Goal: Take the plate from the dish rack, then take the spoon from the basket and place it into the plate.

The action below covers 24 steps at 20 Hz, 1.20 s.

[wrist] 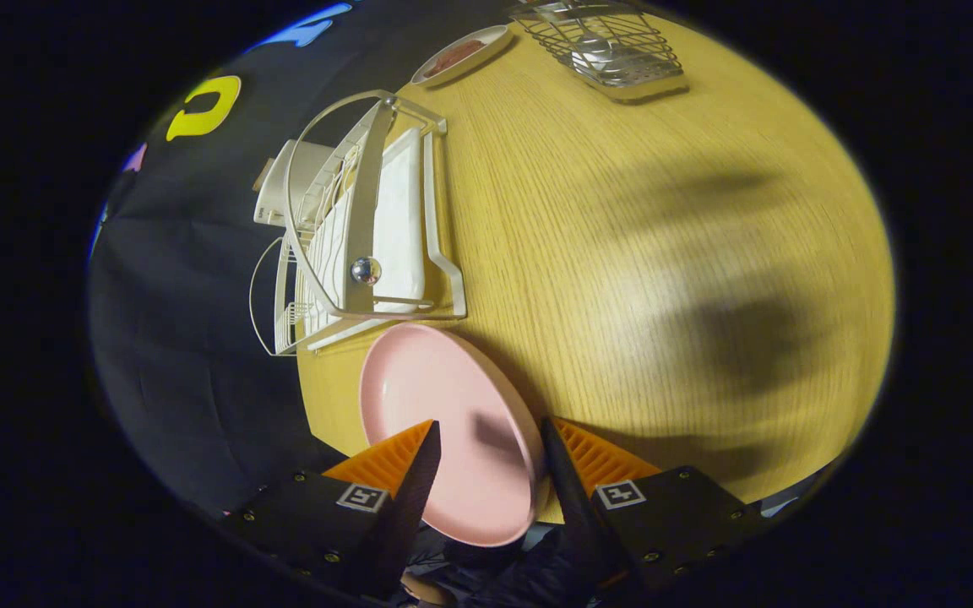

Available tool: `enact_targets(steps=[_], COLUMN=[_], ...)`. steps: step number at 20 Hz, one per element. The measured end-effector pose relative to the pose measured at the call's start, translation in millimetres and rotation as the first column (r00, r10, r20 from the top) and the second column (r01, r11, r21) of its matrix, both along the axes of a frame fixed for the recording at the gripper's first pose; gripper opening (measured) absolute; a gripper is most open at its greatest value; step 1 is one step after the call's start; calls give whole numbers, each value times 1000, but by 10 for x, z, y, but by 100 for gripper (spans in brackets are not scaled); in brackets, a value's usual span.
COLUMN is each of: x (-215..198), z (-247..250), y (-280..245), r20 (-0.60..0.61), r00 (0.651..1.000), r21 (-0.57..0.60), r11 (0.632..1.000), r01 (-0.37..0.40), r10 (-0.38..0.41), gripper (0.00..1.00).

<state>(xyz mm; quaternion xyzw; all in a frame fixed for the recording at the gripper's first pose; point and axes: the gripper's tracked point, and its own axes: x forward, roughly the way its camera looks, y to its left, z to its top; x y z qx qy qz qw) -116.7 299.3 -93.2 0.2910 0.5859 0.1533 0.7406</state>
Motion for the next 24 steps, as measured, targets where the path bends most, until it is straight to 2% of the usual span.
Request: enact_targets(steps=[7,8,9,14,17,20,24], x=[40,62,94,330,547,825,1249], z=[10,55,118,481,792,1145,1415], y=[-46,-73,-145,-388,-600,-864,-1315], r20=[34,56,78,190,304,408,510], r00=[999,998,997,980,947,899,831], r21=[-23,-24,-32,-35,-58,-74,-124], r11=[1000,1000,1000,997,990,976,937], r01=[-13,-7,2,64,126,204,326], r10=[13,9,1,-57,-103,-157,-221], gripper=[75,75,79,80,79,79,79])
